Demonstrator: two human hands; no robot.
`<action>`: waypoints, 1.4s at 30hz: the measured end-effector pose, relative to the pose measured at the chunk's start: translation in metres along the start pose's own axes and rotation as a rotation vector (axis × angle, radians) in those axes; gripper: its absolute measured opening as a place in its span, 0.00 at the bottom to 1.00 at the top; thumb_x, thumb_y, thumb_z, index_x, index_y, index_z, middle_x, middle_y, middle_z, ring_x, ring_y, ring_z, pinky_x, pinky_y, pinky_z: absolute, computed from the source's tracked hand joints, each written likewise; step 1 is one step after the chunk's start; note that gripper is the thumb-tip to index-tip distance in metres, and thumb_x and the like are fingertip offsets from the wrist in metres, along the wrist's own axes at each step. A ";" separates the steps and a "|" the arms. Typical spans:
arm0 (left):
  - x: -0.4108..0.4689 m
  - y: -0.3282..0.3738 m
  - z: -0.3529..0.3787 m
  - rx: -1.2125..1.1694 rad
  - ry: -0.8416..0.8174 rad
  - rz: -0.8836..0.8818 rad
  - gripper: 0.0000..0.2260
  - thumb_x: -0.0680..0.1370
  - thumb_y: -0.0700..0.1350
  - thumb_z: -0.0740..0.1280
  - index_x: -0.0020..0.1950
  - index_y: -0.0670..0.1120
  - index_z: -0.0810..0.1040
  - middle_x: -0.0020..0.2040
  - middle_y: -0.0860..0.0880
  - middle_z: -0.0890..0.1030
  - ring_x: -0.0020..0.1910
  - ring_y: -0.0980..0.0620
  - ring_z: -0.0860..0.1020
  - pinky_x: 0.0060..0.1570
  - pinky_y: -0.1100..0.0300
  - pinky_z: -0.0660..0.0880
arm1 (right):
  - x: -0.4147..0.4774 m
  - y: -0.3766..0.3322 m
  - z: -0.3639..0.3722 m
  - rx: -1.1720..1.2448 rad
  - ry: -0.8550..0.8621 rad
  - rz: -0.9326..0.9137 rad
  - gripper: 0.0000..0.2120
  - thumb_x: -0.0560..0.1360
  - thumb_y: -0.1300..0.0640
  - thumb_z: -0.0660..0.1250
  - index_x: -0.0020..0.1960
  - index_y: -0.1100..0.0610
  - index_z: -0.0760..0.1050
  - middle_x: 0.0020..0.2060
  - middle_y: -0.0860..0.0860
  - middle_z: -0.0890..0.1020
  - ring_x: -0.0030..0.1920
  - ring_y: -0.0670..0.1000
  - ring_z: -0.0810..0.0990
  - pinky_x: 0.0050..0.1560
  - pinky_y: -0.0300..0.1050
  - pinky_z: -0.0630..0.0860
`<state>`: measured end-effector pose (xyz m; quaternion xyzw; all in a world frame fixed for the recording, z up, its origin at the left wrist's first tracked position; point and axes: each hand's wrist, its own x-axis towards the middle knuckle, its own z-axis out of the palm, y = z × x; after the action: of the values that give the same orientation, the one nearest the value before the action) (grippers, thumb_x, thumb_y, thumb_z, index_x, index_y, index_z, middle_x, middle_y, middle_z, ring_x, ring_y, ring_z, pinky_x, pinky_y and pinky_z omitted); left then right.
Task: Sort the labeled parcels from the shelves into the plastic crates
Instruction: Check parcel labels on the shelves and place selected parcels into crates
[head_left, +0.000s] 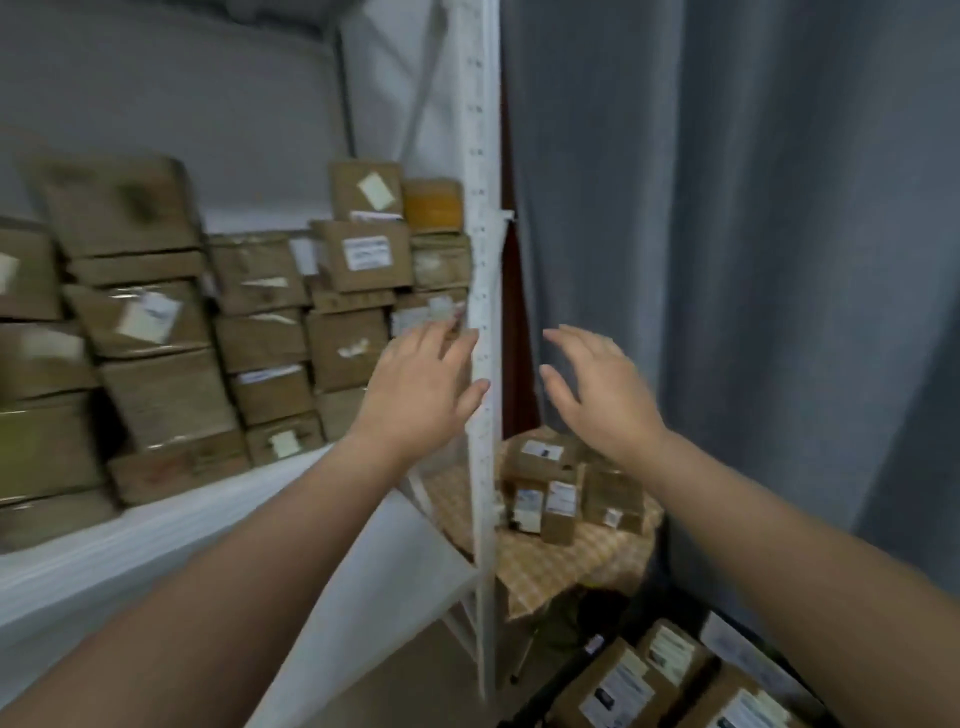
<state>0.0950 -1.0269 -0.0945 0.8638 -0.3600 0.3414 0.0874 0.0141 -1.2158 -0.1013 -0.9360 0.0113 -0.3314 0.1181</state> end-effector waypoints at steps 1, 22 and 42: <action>-0.009 -0.016 -0.014 0.041 0.006 -0.018 0.25 0.79 0.56 0.61 0.73 0.46 0.67 0.72 0.41 0.68 0.70 0.41 0.65 0.69 0.47 0.61 | 0.008 -0.021 0.000 0.016 0.004 -0.036 0.22 0.81 0.51 0.58 0.73 0.55 0.65 0.72 0.52 0.68 0.72 0.53 0.64 0.71 0.48 0.60; -0.225 -0.344 -0.225 0.524 -0.020 -0.356 0.26 0.79 0.56 0.59 0.74 0.46 0.65 0.73 0.43 0.66 0.71 0.43 0.66 0.68 0.49 0.63 | 0.084 -0.450 0.117 0.483 -0.009 -0.395 0.19 0.81 0.52 0.59 0.71 0.54 0.68 0.69 0.49 0.70 0.70 0.50 0.65 0.67 0.44 0.63; -0.222 -0.495 -0.176 0.817 -0.116 -0.408 0.54 0.69 0.67 0.68 0.77 0.45 0.35 0.77 0.40 0.54 0.76 0.39 0.53 0.72 0.38 0.44 | 0.141 -0.539 0.205 0.404 0.005 -0.528 0.21 0.79 0.53 0.60 0.71 0.51 0.67 0.71 0.49 0.67 0.73 0.50 0.61 0.73 0.47 0.54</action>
<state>0.2272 -0.4730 -0.0597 0.8984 -0.0226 0.3820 -0.2153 0.2215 -0.6618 -0.0451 -0.8634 -0.2973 -0.3486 0.2112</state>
